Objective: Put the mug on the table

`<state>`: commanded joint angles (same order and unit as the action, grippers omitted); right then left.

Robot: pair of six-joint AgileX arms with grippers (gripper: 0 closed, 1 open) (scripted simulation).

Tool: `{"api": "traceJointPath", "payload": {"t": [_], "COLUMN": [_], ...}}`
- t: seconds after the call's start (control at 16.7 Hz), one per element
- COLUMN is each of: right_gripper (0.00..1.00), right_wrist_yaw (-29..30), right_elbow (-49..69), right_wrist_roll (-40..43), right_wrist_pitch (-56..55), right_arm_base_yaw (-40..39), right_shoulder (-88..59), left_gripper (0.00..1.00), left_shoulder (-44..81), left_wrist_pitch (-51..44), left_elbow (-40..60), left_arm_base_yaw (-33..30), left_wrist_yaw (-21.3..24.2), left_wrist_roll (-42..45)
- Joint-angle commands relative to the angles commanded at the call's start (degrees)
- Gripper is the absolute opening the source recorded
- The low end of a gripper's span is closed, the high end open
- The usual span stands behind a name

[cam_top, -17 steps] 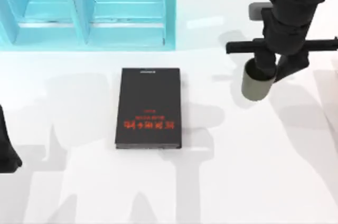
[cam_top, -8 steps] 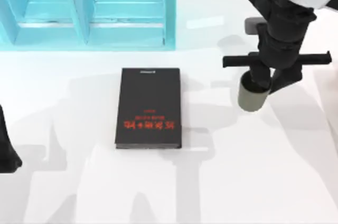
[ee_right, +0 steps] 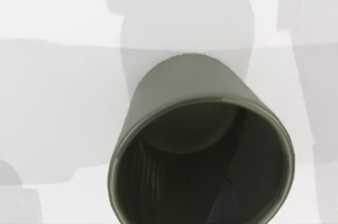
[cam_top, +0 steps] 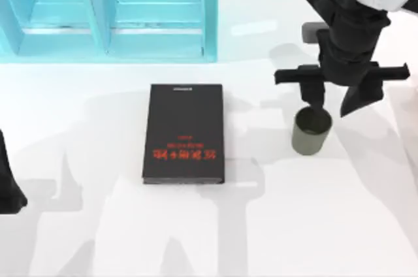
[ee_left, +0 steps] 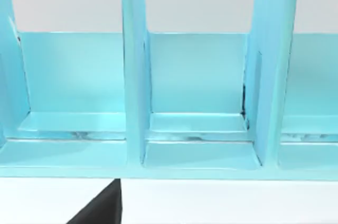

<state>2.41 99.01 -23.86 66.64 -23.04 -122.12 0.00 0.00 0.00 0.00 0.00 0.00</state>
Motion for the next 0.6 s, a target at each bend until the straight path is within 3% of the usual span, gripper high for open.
{"api": "traceJointPath", "payload": {"t": [0.24,0.6], "right_gripper": [0.98,1.0], "right_wrist_yaw": [0.0,0.0], "right_elbow": [0.0,0.0], "right_wrist_roll": [0.0,0.0], "right_wrist_pitch": [0.0,0.0], "right_arm_base_yaw": [0.0,0.0], "right_shoulder": [0.0,0.0], "left_gripper": [1.0,1.0], "left_shoulder": [0.0,0.0], "left_wrist_pitch": [0.0,0.0], "left_elbow": [0.0,0.0], "left_arm_base_yaw": [0.0,0.0], "left_wrist_yaw": [0.0,0.0], "left_wrist_roll": [0.0,0.0]}}
